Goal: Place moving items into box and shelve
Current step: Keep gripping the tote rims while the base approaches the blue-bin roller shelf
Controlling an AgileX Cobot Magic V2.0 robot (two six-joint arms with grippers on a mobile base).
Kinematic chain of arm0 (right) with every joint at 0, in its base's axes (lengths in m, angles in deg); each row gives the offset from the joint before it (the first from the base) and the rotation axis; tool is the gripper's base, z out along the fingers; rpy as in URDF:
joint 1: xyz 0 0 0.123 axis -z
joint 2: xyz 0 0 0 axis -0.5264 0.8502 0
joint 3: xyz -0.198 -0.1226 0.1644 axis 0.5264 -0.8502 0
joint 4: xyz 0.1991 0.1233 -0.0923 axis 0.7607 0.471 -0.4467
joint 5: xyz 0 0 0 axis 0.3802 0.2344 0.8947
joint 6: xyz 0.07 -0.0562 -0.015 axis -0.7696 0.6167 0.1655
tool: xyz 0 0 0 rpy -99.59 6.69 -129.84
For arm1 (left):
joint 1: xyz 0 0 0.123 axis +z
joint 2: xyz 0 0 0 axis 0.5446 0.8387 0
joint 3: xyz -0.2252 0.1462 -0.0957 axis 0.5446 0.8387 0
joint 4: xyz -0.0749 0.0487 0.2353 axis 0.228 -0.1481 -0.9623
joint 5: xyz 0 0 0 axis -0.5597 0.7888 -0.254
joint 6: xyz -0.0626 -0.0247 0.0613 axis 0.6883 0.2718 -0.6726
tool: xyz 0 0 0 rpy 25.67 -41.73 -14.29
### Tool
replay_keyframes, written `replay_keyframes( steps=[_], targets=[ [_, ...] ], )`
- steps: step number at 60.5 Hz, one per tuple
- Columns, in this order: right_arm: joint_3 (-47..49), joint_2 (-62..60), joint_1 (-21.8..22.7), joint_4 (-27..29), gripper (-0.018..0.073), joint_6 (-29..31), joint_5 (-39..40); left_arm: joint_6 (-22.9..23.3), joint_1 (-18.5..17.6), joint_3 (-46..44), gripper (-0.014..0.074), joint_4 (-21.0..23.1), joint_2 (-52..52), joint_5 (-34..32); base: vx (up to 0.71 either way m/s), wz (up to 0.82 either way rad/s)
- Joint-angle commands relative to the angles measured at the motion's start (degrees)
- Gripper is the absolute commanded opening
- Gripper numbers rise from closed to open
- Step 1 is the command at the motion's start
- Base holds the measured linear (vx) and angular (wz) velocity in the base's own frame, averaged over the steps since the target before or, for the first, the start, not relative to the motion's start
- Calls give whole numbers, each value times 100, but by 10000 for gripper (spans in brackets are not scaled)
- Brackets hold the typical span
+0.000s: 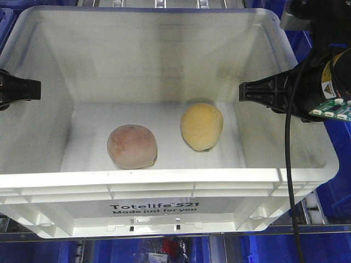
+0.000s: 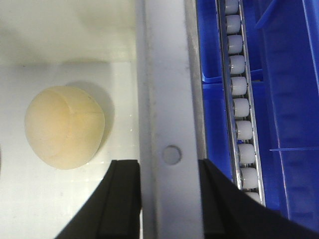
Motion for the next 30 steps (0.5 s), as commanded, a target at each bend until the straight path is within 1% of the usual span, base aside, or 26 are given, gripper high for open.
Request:
replay_keyframes(
  steps=[1, 19, 25, 30],
  targets=[
    [230, -197, 40, -716, 75, 32, 386, -4, -33, -233, -22, -273, -148, -625, 0, 0],
    [230, -197, 40, -716, 75, 32, 411, -4, -33, -233, -22, -273, -148, -625, 0, 0],
    [230, -197, 51, -865, 75, 32, 505, -4, -27, -233, -22, -285, -148, -644, 0, 0],
    [230, -197, 51, -888, 75, 32, 538, -4, -23, -233, -22, -296, -143, -796, 0, 0]
  ],
)
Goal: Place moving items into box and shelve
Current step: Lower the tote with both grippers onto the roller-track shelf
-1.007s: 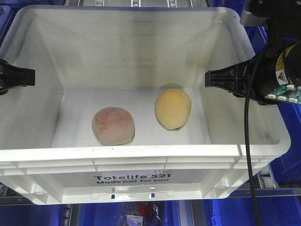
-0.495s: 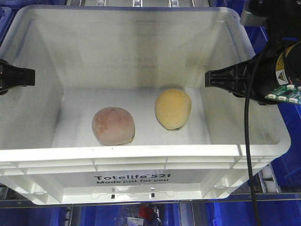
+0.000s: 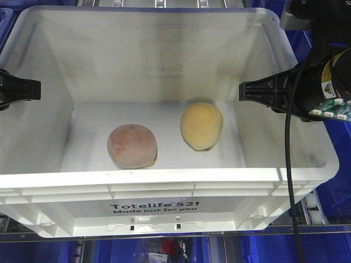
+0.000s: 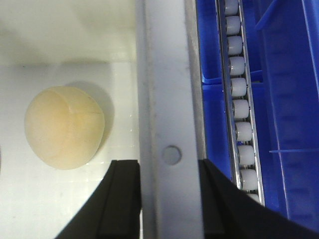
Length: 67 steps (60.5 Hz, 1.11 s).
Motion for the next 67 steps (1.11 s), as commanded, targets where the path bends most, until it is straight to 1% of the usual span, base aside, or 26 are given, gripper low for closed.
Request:
replay_keyframes(
  steps=[1, 5, 11, 13, 19, 24, 27, 29, 36, 41, 45, 49, 54, 57, 60, 61, 67],
  targets=[
    [224, -191, 57, -855, 75, 32, 548, -4, -23, -233, -22, -296, -143, -824, 0, 0],
    [226, -128, 63, -962, 75, 19, 719, -4, -23, -203, -22, -323, -136, -1008, 0, 0],
    [226, 53, 63, -1140, 75, -76, 981, 41, -23, 83, -22, -633, -134, -1560, 0, 0],
    [226, 125, 63, -1230, 75, -126, 1030, 161, -16, 238, -21, -782, -128, -1789, 0, 0],
    [226, 398, 63, -1562, 75, -439, 1043, 749, -16, 626, -20, -1323, -61, -2428, 0, 0],
    [226, 683, 70, -1906, 77, -722, 1035, 1182, -16, 868, -15, -1743, 78, -2791, 0, 0],
    [226, 825, 70, -2013, 78, -841, 1035, 1405, -16, 932, -12, -1950, 195, -2921, 0, 0],
    [226, 934, 70, -2037, 81, -902, 1044, 1474, -16, 950, -11, -2029, 271, -2942, 0, 0],
    [226, 1253, 77, -1957, 108, -1003, 1140, 1484, -16, 955, 11, -2269, 613, -2947, 0, 0],
    [226, 1416, 77, -1877, 154, -1045, 1228, 1484, -16, 955, 47, -2349, 757, -2967, 0, 0],
    [226, 1461, 77, -1804, 211, -1059, 1288, 1484, -16, 955, 101, -2349, 843, -2985, 0, 0],
    [226, 1462, 77, -1783, 296, -1058, 1323, 1484, -16, 955, 190, -2330, 860, -2985, 0, 0],
    [226, 1447, 77, -1784, 399, -1030, 1311, 1484, -16, 955, 316, -2330, 846, -2975, 0, 0],
    [226, 1447, 77, -1784, 473, -993, 1280, 1484, -16, 955, 409, -2330, 832, -2948, 0, 0],
    [226, 1447, 77, -1782, 529, -963, 1204, 1484, -16, 947, 475, -2330, 812, -2901, 0, 0],
    [226, 1447, 77, -1782, 542, -953, 1174, 1484, -21, 935, 514, -2330, 795, -2876, 0, 0],
    [226, 1365, 59, -1736, 611, -815, 1033, 1432, -34, 813, 609, -2309, 682, -2576, 0, 0]
  ],
)
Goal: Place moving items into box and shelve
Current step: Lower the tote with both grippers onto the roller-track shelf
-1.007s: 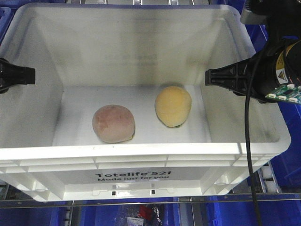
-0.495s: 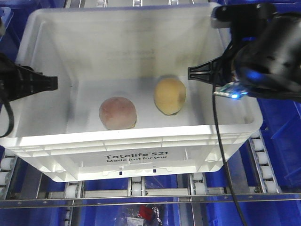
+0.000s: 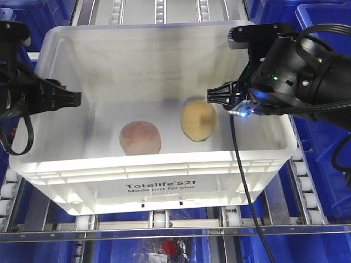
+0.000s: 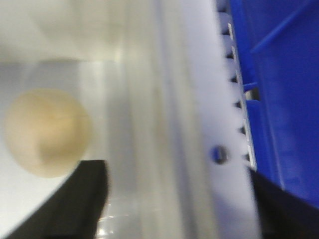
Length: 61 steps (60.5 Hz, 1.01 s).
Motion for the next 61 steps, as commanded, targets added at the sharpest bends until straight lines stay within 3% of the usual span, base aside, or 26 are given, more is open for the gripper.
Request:
replay_keyframes(
  steps=[1, 8, 26, 37, 38, 50, 56, 61],
  targets=[
    [255, -348, -38, -476, 620, 187, 194, -69, -64, -361, 619, -244, -305, -263, 0, 0],
    [255, -594, -38, -236, 624, 623, 170, -184, -124, -588, 648, -22, -538, 248, 0, 0],
    [-421, -1792, -38, 316, 575, 1655, 373, -1583, -227, -643, 597, 1023, -1320, 1164, 0, 0],
    [-1270, -3004, -38, 869, 575, 2546, 622, -2655, -227, -556, 549, 2162, -2156, 1443, 0, 0],
    [-1512, -3569, -38, 1298, 575, 2960, 635, -3129, -227, -368, 538, 2556, -2593, 1426, 0, 0],
    [-2033, -4702, -38, 2215, 575, 4203, 535, -3377, -222, 276, 538, 2944, -3542, 1505, 0, 0],
    [-2218, -5192, -38, 2561, 575, 4524, 335, -3421, -222, 499, 538, 3070, -3980, 1584, 0, 0],
    [-2349, -5477, -38, 2695, 575, 4564, 154, -3754, -222, 607, 538, 3199, -4296, 1687, 0, 0]
  ],
)
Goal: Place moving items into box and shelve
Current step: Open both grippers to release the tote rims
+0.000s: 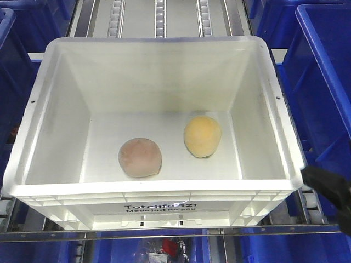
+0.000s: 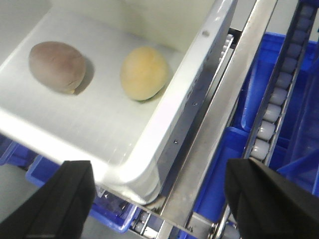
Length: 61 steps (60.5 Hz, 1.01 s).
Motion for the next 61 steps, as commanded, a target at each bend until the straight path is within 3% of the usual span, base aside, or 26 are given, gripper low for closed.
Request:
replay_keyframes(
  steps=[1, 6, 19, 25, 46, 61],
  targets=[
    [27, -287, -6, 57, 575, 161, 118, -345, -26, -30, 538, 145, -261, -283, 0, 0],
    [-48, -490, -6, 95, 575, 161, -71, -595, -26, 20, 538, 276, -492, -132, 0, 0],
    [-48, -621, -6, 79, 551, 185, -438, -590, -26, 69, 515, 265, -617, -39, 0, 0],
    [-48, -621, -6, 65, 465, 200, -449, -590, -26, 69, 442, 265, -617, -45, 0, 0],
    [-48, -621, -6, 60, -20, 200, -463, -590, -26, 69, 97, 261, -617, 4, 0, 0],
    [-48, -621, -6, 60, -15, 200, -498, -590, -26, 69, 0, 261, -617, 4, 0, 0]
  ],
)
